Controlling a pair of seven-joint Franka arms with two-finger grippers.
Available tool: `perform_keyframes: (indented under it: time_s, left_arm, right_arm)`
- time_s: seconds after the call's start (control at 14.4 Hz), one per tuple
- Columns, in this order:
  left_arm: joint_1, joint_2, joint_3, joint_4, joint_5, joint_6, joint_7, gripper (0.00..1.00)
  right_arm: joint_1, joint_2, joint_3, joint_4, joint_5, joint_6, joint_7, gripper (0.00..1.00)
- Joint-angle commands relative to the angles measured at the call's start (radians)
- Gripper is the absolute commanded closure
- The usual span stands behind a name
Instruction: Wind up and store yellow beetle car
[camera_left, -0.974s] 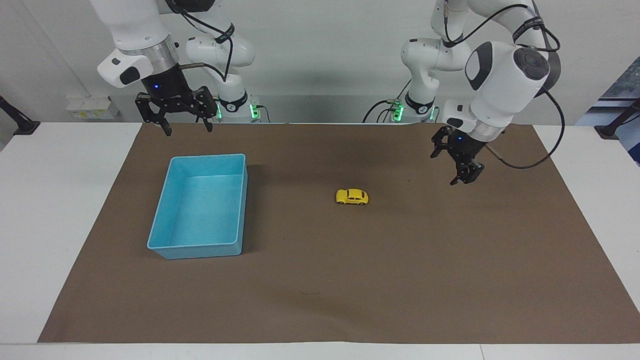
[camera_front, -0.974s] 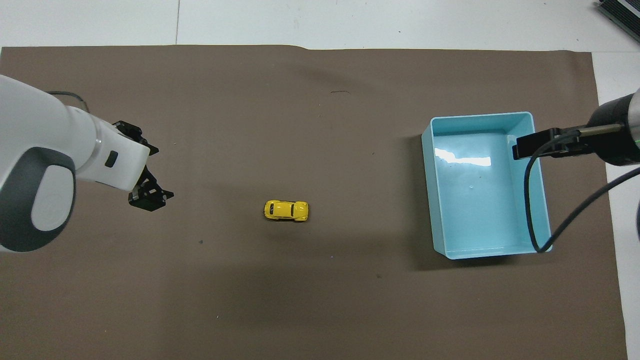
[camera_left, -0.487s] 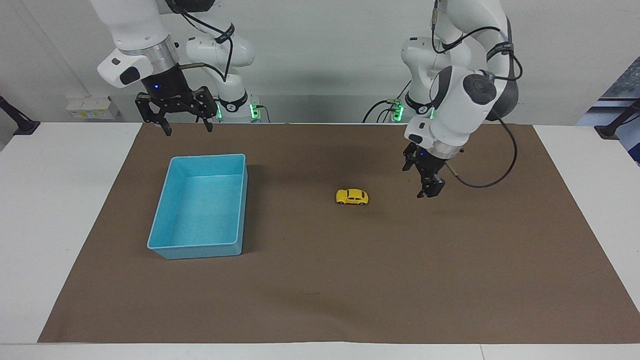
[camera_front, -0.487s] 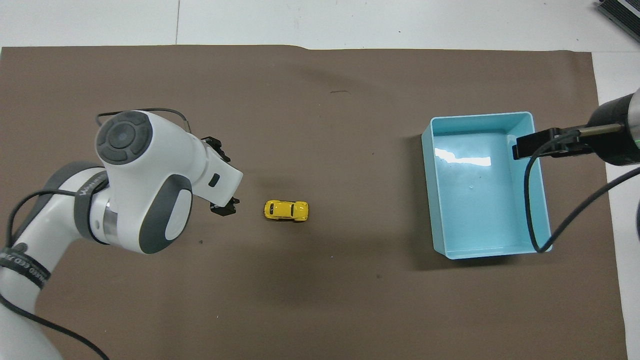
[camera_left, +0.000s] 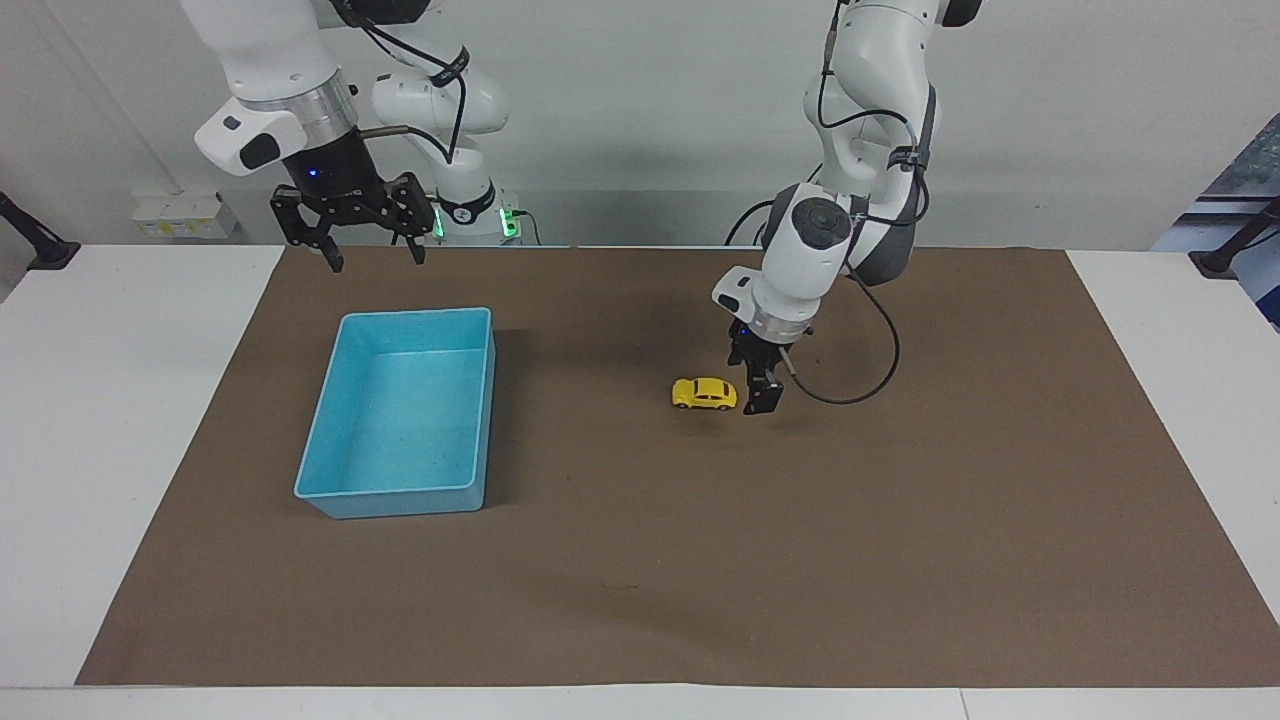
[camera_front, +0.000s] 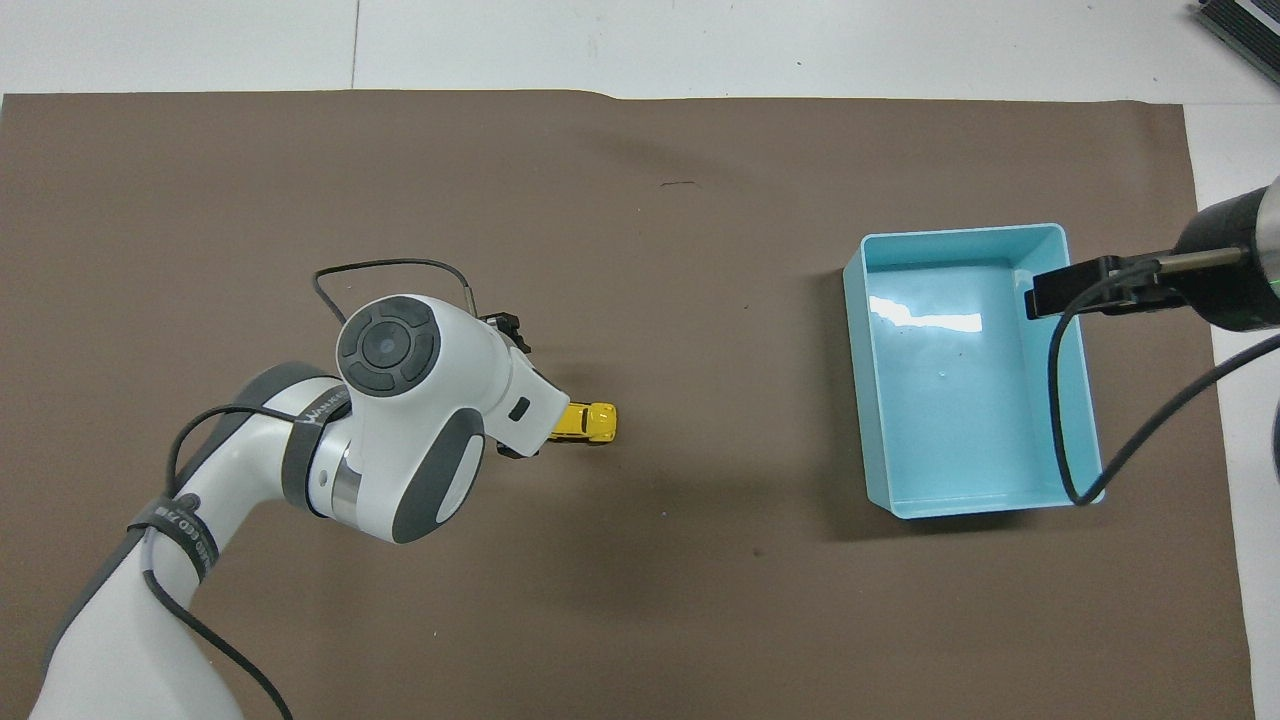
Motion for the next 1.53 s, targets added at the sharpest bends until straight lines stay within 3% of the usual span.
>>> perform_keyframes:
  time_s: [0.0,0.63,0.7,0.76,0.83,0.9,0.97,1.04,1.46]
  left_arm:
    - [-0.04,-0.001,0.023,-0.045,-0.01,0.072,-0.008,0.0]
    - [-0.111,0.06,0.026,-0.048,0.045,0.111,-0.072,0.0]
    - [-0.111,0.06,0.026,-0.048,0.067,0.109,-0.088,0.04]
    - [-0.112,0.06,0.026,-0.048,0.073,0.106,-0.095,0.16]
    - [-0.114,0.06,0.028,-0.044,0.084,0.1,-0.1,0.64]
    - [-0.111,0.062,0.028,-0.037,0.12,0.103,-0.102,0.69]
    - [-0.112,0.062,0.028,-0.036,0.142,0.1,-0.114,0.96]
    - [-0.111,0.063,0.028,-0.036,0.145,0.103,-0.115,1.0]
    - [-0.114,0.059,0.022,-0.047,0.145,0.109,-0.12,1.0]
  right_arm:
    - [-0.01,-0.015,0.001,-0.006,0.024,-0.008,0.012,0.0]
    - [-0.01,-0.015,0.0,-0.006,0.024,-0.008,0.012,0.0]
    - [-0.01,-0.015,0.001,-0.006,0.024,-0.008,0.012,0.0]
    - [-0.01,-0.015,0.001,-0.006,0.024,-0.008,0.012,0.0]
    - [-0.01,-0.015,0.001,-0.006,0.024,-0.008,0.012,0.0]
    - [-0.01,-0.015,0.001,-0.006,0.024,-0.008,0.012,0.0]
    - [-0.01,-0.015,0.001,-0.006,0.024,-0.008,0.012,0.0]
    - [-0.01,-0.015,0.001,-0.006,0.024,-0.008,0.012,0.0]
    - [-0.01,-0.015,0.001,-0.006,0.024,-0.008,0.012,0.0]
